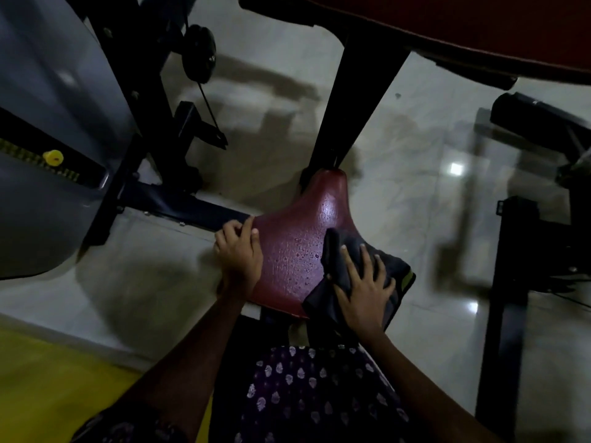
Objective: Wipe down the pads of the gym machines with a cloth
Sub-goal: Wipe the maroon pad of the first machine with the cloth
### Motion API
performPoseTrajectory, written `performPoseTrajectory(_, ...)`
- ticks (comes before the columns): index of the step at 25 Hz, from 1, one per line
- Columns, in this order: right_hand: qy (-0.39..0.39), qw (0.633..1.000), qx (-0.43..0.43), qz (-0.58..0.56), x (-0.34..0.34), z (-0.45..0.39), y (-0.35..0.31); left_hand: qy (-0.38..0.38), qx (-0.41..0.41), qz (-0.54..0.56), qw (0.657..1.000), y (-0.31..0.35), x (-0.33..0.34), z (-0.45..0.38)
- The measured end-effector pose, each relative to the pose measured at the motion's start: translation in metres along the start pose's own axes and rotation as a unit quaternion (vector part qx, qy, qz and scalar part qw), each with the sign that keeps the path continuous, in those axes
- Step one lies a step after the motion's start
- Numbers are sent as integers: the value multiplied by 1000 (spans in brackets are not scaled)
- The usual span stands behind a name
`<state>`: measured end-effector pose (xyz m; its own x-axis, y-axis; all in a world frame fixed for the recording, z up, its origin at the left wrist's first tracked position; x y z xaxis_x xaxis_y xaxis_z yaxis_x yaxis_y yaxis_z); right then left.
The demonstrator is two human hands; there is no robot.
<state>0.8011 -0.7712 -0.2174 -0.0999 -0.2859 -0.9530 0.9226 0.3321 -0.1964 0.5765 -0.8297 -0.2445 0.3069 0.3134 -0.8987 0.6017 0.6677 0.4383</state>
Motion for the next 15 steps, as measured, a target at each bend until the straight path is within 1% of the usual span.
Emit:
performPoseTrajectory(3,33,998,-39,24,3,6,9,1,36,14,999,-4,2,-2)
performPoseTrajectory(5,38,999,-8,1,0,-11,6,-27,23,44,998,-3,4,0)
performPoseTrajectory(7,22,998,49,-33,-6,-38,0,-56,3,69,996,-3,4,0)
performPoseTrajectory(9,5,994,79,-72,-14,-70,-7,-63,-1,69,996,-3,3,-1)
performPoseTrajectory(10,5,994,71,-85,-18,-85,-12,-64,-2,67,996,-3,2,-2)
performPoseTrajectory(12,11,995,29,-99,-24,-116,-26,-64,-5,68,996,-2,2,-2)
performPoseTrajectory(15,34,998,-42,-39,-29,-146,-53,-74,-5,65,995,-3,2,-2)
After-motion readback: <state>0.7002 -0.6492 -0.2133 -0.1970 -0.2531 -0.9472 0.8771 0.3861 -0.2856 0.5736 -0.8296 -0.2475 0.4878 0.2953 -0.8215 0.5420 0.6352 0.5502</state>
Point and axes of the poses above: each hand's wrist, its own z-axis away from the middle knuckle, its own x-axis out of the palm, y = z × x, the point moved 1 cm from there along -z, towards the middle knuckle, and after that the axes turned 1 degree about -y, right-handed, at the moved point
